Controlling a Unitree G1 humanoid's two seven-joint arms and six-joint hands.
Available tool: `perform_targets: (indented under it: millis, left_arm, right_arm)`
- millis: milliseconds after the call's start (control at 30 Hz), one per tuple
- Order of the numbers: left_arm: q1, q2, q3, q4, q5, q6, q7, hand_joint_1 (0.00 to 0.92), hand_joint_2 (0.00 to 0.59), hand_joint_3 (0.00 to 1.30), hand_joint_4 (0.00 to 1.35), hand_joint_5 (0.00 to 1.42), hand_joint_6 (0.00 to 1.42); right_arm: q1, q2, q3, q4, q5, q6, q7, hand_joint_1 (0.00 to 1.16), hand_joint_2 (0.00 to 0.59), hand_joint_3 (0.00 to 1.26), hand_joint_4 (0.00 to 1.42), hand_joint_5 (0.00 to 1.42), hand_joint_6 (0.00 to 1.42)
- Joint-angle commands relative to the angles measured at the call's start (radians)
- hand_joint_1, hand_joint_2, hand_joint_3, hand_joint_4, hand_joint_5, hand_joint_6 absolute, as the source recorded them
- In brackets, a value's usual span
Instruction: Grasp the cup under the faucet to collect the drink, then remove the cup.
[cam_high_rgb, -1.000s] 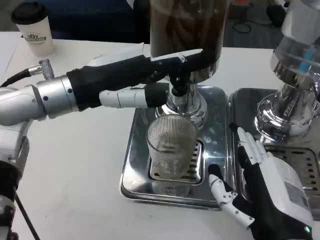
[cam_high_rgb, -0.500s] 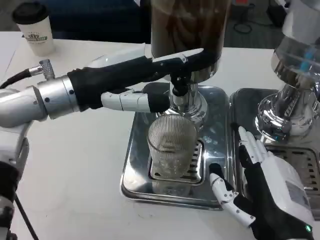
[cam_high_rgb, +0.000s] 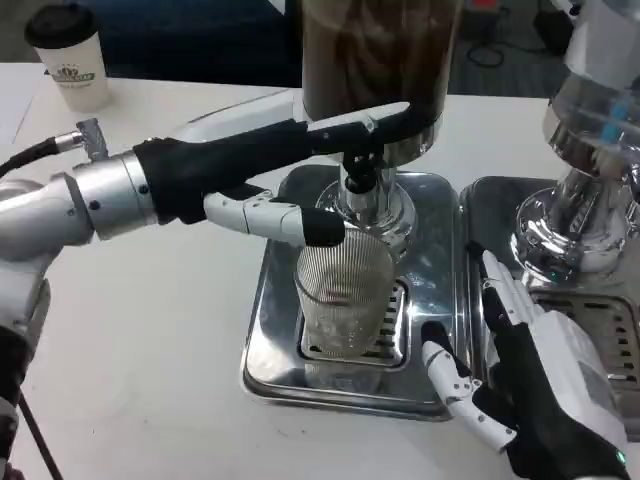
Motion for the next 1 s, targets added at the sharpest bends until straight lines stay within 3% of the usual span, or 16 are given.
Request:
perform_targets:
  millis: [33, 300, 567, 733, 833, 1000]
  left_arm:
    - [0.05, 0.016, -0.046, 0.005, 0.088, -0.012, -0.008, 0.0, 0.0, 0.04, 0.0, 0.0, 0.0]
    - [0.052, 0.026, -0.065, -0.002, 0.111, -0.042, 0.037, 0.0, 0.0, 0.04, 0.0, 0.0, 0.0]
    - [0.049, 0.031, -0.077, -0.001, 0.125, -0.065, 0.067, 0.0, 0.0, 0.04, 0.0, 0.0, 0.0]
    - [0.049, 0.035, -0.082, -0.002, 0.134, -0.074, 0.08, 0.0, 0.0, 0.04, 0.0, 0.0, 0.0]
    - [0.048, 0.037, -0.085, -0.004, 0.146, -0.083, 0.091, 0.0, 0.0, 0.04, 0.0, 0.0, 0.0]
    - [0.053, 0.045, -0.091, -0.025, 0.159, -0.087, 0.107, 0.0, 0.0, 0.04, 0.0, 0.0, 0.0]
  right_arm:
    - [-0.001, -0.002, -0.004, 0.001, 0.008, -0.018, -0.003, 0.32, 0.451, 0.0, 0.0, 0.0, 0.0]
    - [-0.003, -0.001, -0.007, -0.001, 0.03, -0.025, 0.0, 0.34, 0.437, 0.0, 0.0, 0.0, 0.0]
    - [-0.002, 0.002, -0.026, 0.006, 0.112, -0.054, 0.001, 0.35, 0.422, 0.0, 0.0, 0.0, 0.0]
    - [-0.005, 0.0, -0.032, 0.01, 0.149, -0.084, 0.004, 0.36, 0.374, 0.0, 0.0, 0.0, 0.0]
    - [-0.015, -0.003, -0.041, 0.03, 0.205, -0.111, 0.021, 0.43, 0.306, 0.0, 0.0, 0.0, 0.0]
    - [-0.03, -0.013, -0.052, 0.049, 0.273, -0.131, 0.06, 0.5, 0.27, 0.0, 0.0, 0.0, 0.0]
